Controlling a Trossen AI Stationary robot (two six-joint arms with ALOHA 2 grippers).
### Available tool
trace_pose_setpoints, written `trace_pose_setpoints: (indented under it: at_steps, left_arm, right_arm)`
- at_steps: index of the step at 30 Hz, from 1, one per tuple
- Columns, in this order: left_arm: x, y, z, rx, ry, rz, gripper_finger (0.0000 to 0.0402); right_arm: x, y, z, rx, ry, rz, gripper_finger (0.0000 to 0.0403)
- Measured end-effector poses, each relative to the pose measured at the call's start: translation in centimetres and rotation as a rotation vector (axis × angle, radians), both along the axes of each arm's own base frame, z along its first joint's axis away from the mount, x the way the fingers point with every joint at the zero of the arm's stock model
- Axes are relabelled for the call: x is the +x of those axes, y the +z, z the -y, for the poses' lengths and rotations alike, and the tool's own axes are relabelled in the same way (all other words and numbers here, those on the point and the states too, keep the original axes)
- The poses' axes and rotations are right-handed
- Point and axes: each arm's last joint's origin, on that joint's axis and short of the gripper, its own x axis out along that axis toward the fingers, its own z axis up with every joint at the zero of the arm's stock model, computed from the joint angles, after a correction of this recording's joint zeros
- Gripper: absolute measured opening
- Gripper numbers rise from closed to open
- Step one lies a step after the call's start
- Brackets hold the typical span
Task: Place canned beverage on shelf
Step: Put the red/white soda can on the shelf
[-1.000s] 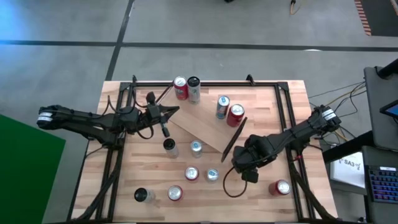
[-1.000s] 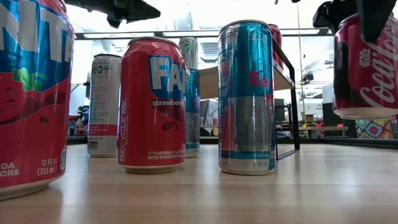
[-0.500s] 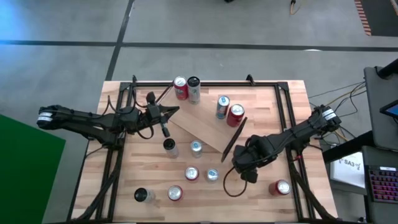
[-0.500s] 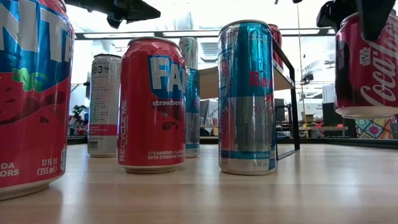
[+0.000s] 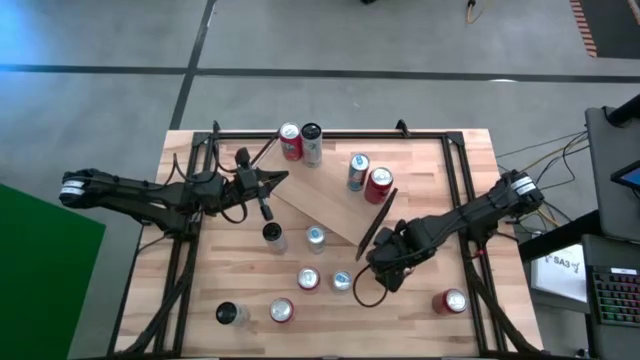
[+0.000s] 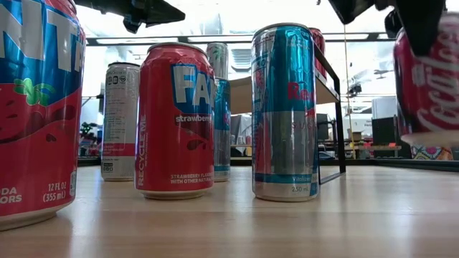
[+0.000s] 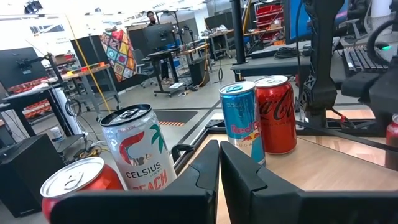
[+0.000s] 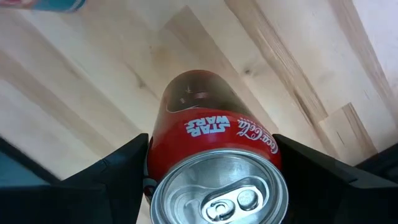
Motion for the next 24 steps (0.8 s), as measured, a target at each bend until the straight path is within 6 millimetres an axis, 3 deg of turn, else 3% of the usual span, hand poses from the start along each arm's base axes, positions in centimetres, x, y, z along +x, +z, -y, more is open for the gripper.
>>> trace_pose_setpoints:
  at_steps: [6,24]
  left_arm:
    - [0.0,0.0,0.0,0.0,0.0,0.0,0.0]
    - [0.0,0.0,0.0,0.0,0.0,0.0,0.0]
  right_arm:
    - [0.9,-1.8,-0.4,-0.021,0.045,-0.06,0.0293]
    - [0.8,-3.5,-0.7,-0.09,0.109,-0.058,0.03]
